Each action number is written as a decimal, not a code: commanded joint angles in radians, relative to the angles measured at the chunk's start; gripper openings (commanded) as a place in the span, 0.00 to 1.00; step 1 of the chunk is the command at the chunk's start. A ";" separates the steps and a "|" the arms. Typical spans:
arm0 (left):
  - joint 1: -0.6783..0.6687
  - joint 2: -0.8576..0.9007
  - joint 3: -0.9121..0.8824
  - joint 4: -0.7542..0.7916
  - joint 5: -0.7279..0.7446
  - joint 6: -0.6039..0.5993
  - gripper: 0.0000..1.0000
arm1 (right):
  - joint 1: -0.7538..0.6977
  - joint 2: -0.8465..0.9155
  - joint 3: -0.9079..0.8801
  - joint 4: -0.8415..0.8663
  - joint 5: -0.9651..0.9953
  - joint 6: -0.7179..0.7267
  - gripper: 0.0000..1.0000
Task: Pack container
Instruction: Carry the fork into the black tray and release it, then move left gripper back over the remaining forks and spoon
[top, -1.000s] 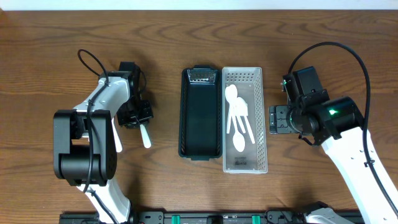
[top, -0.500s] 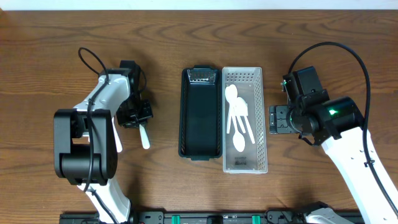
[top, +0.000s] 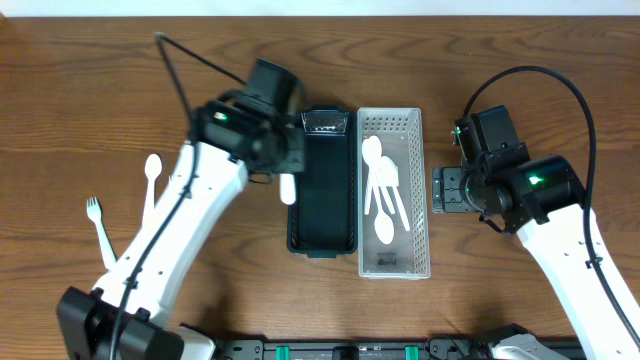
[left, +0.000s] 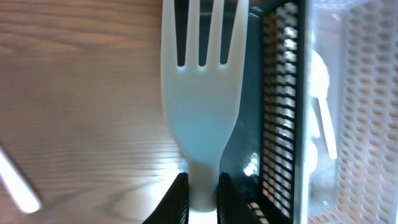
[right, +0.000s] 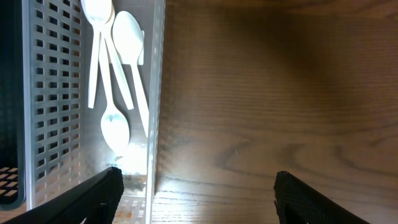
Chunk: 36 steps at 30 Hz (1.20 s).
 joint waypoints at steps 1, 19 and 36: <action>-0.059 0.065 -0.037 0.032 -0.024 -0.032 0.06 | -0.014 -0.003 -0.005 0.003 0.014 -0.008 0.81; -0.133 0.246 -0.025 0.090 -0.027 0.002 0.51 | -0.014 -0.003 -0.005 -0.012 0.014 -0.009 0.81; 0.124 -0.097 -0.006 -0.096 -0.226 0.105 0.79 | -0.014 -0.003 -0.005 -0.031 0.014 -0.016 0.83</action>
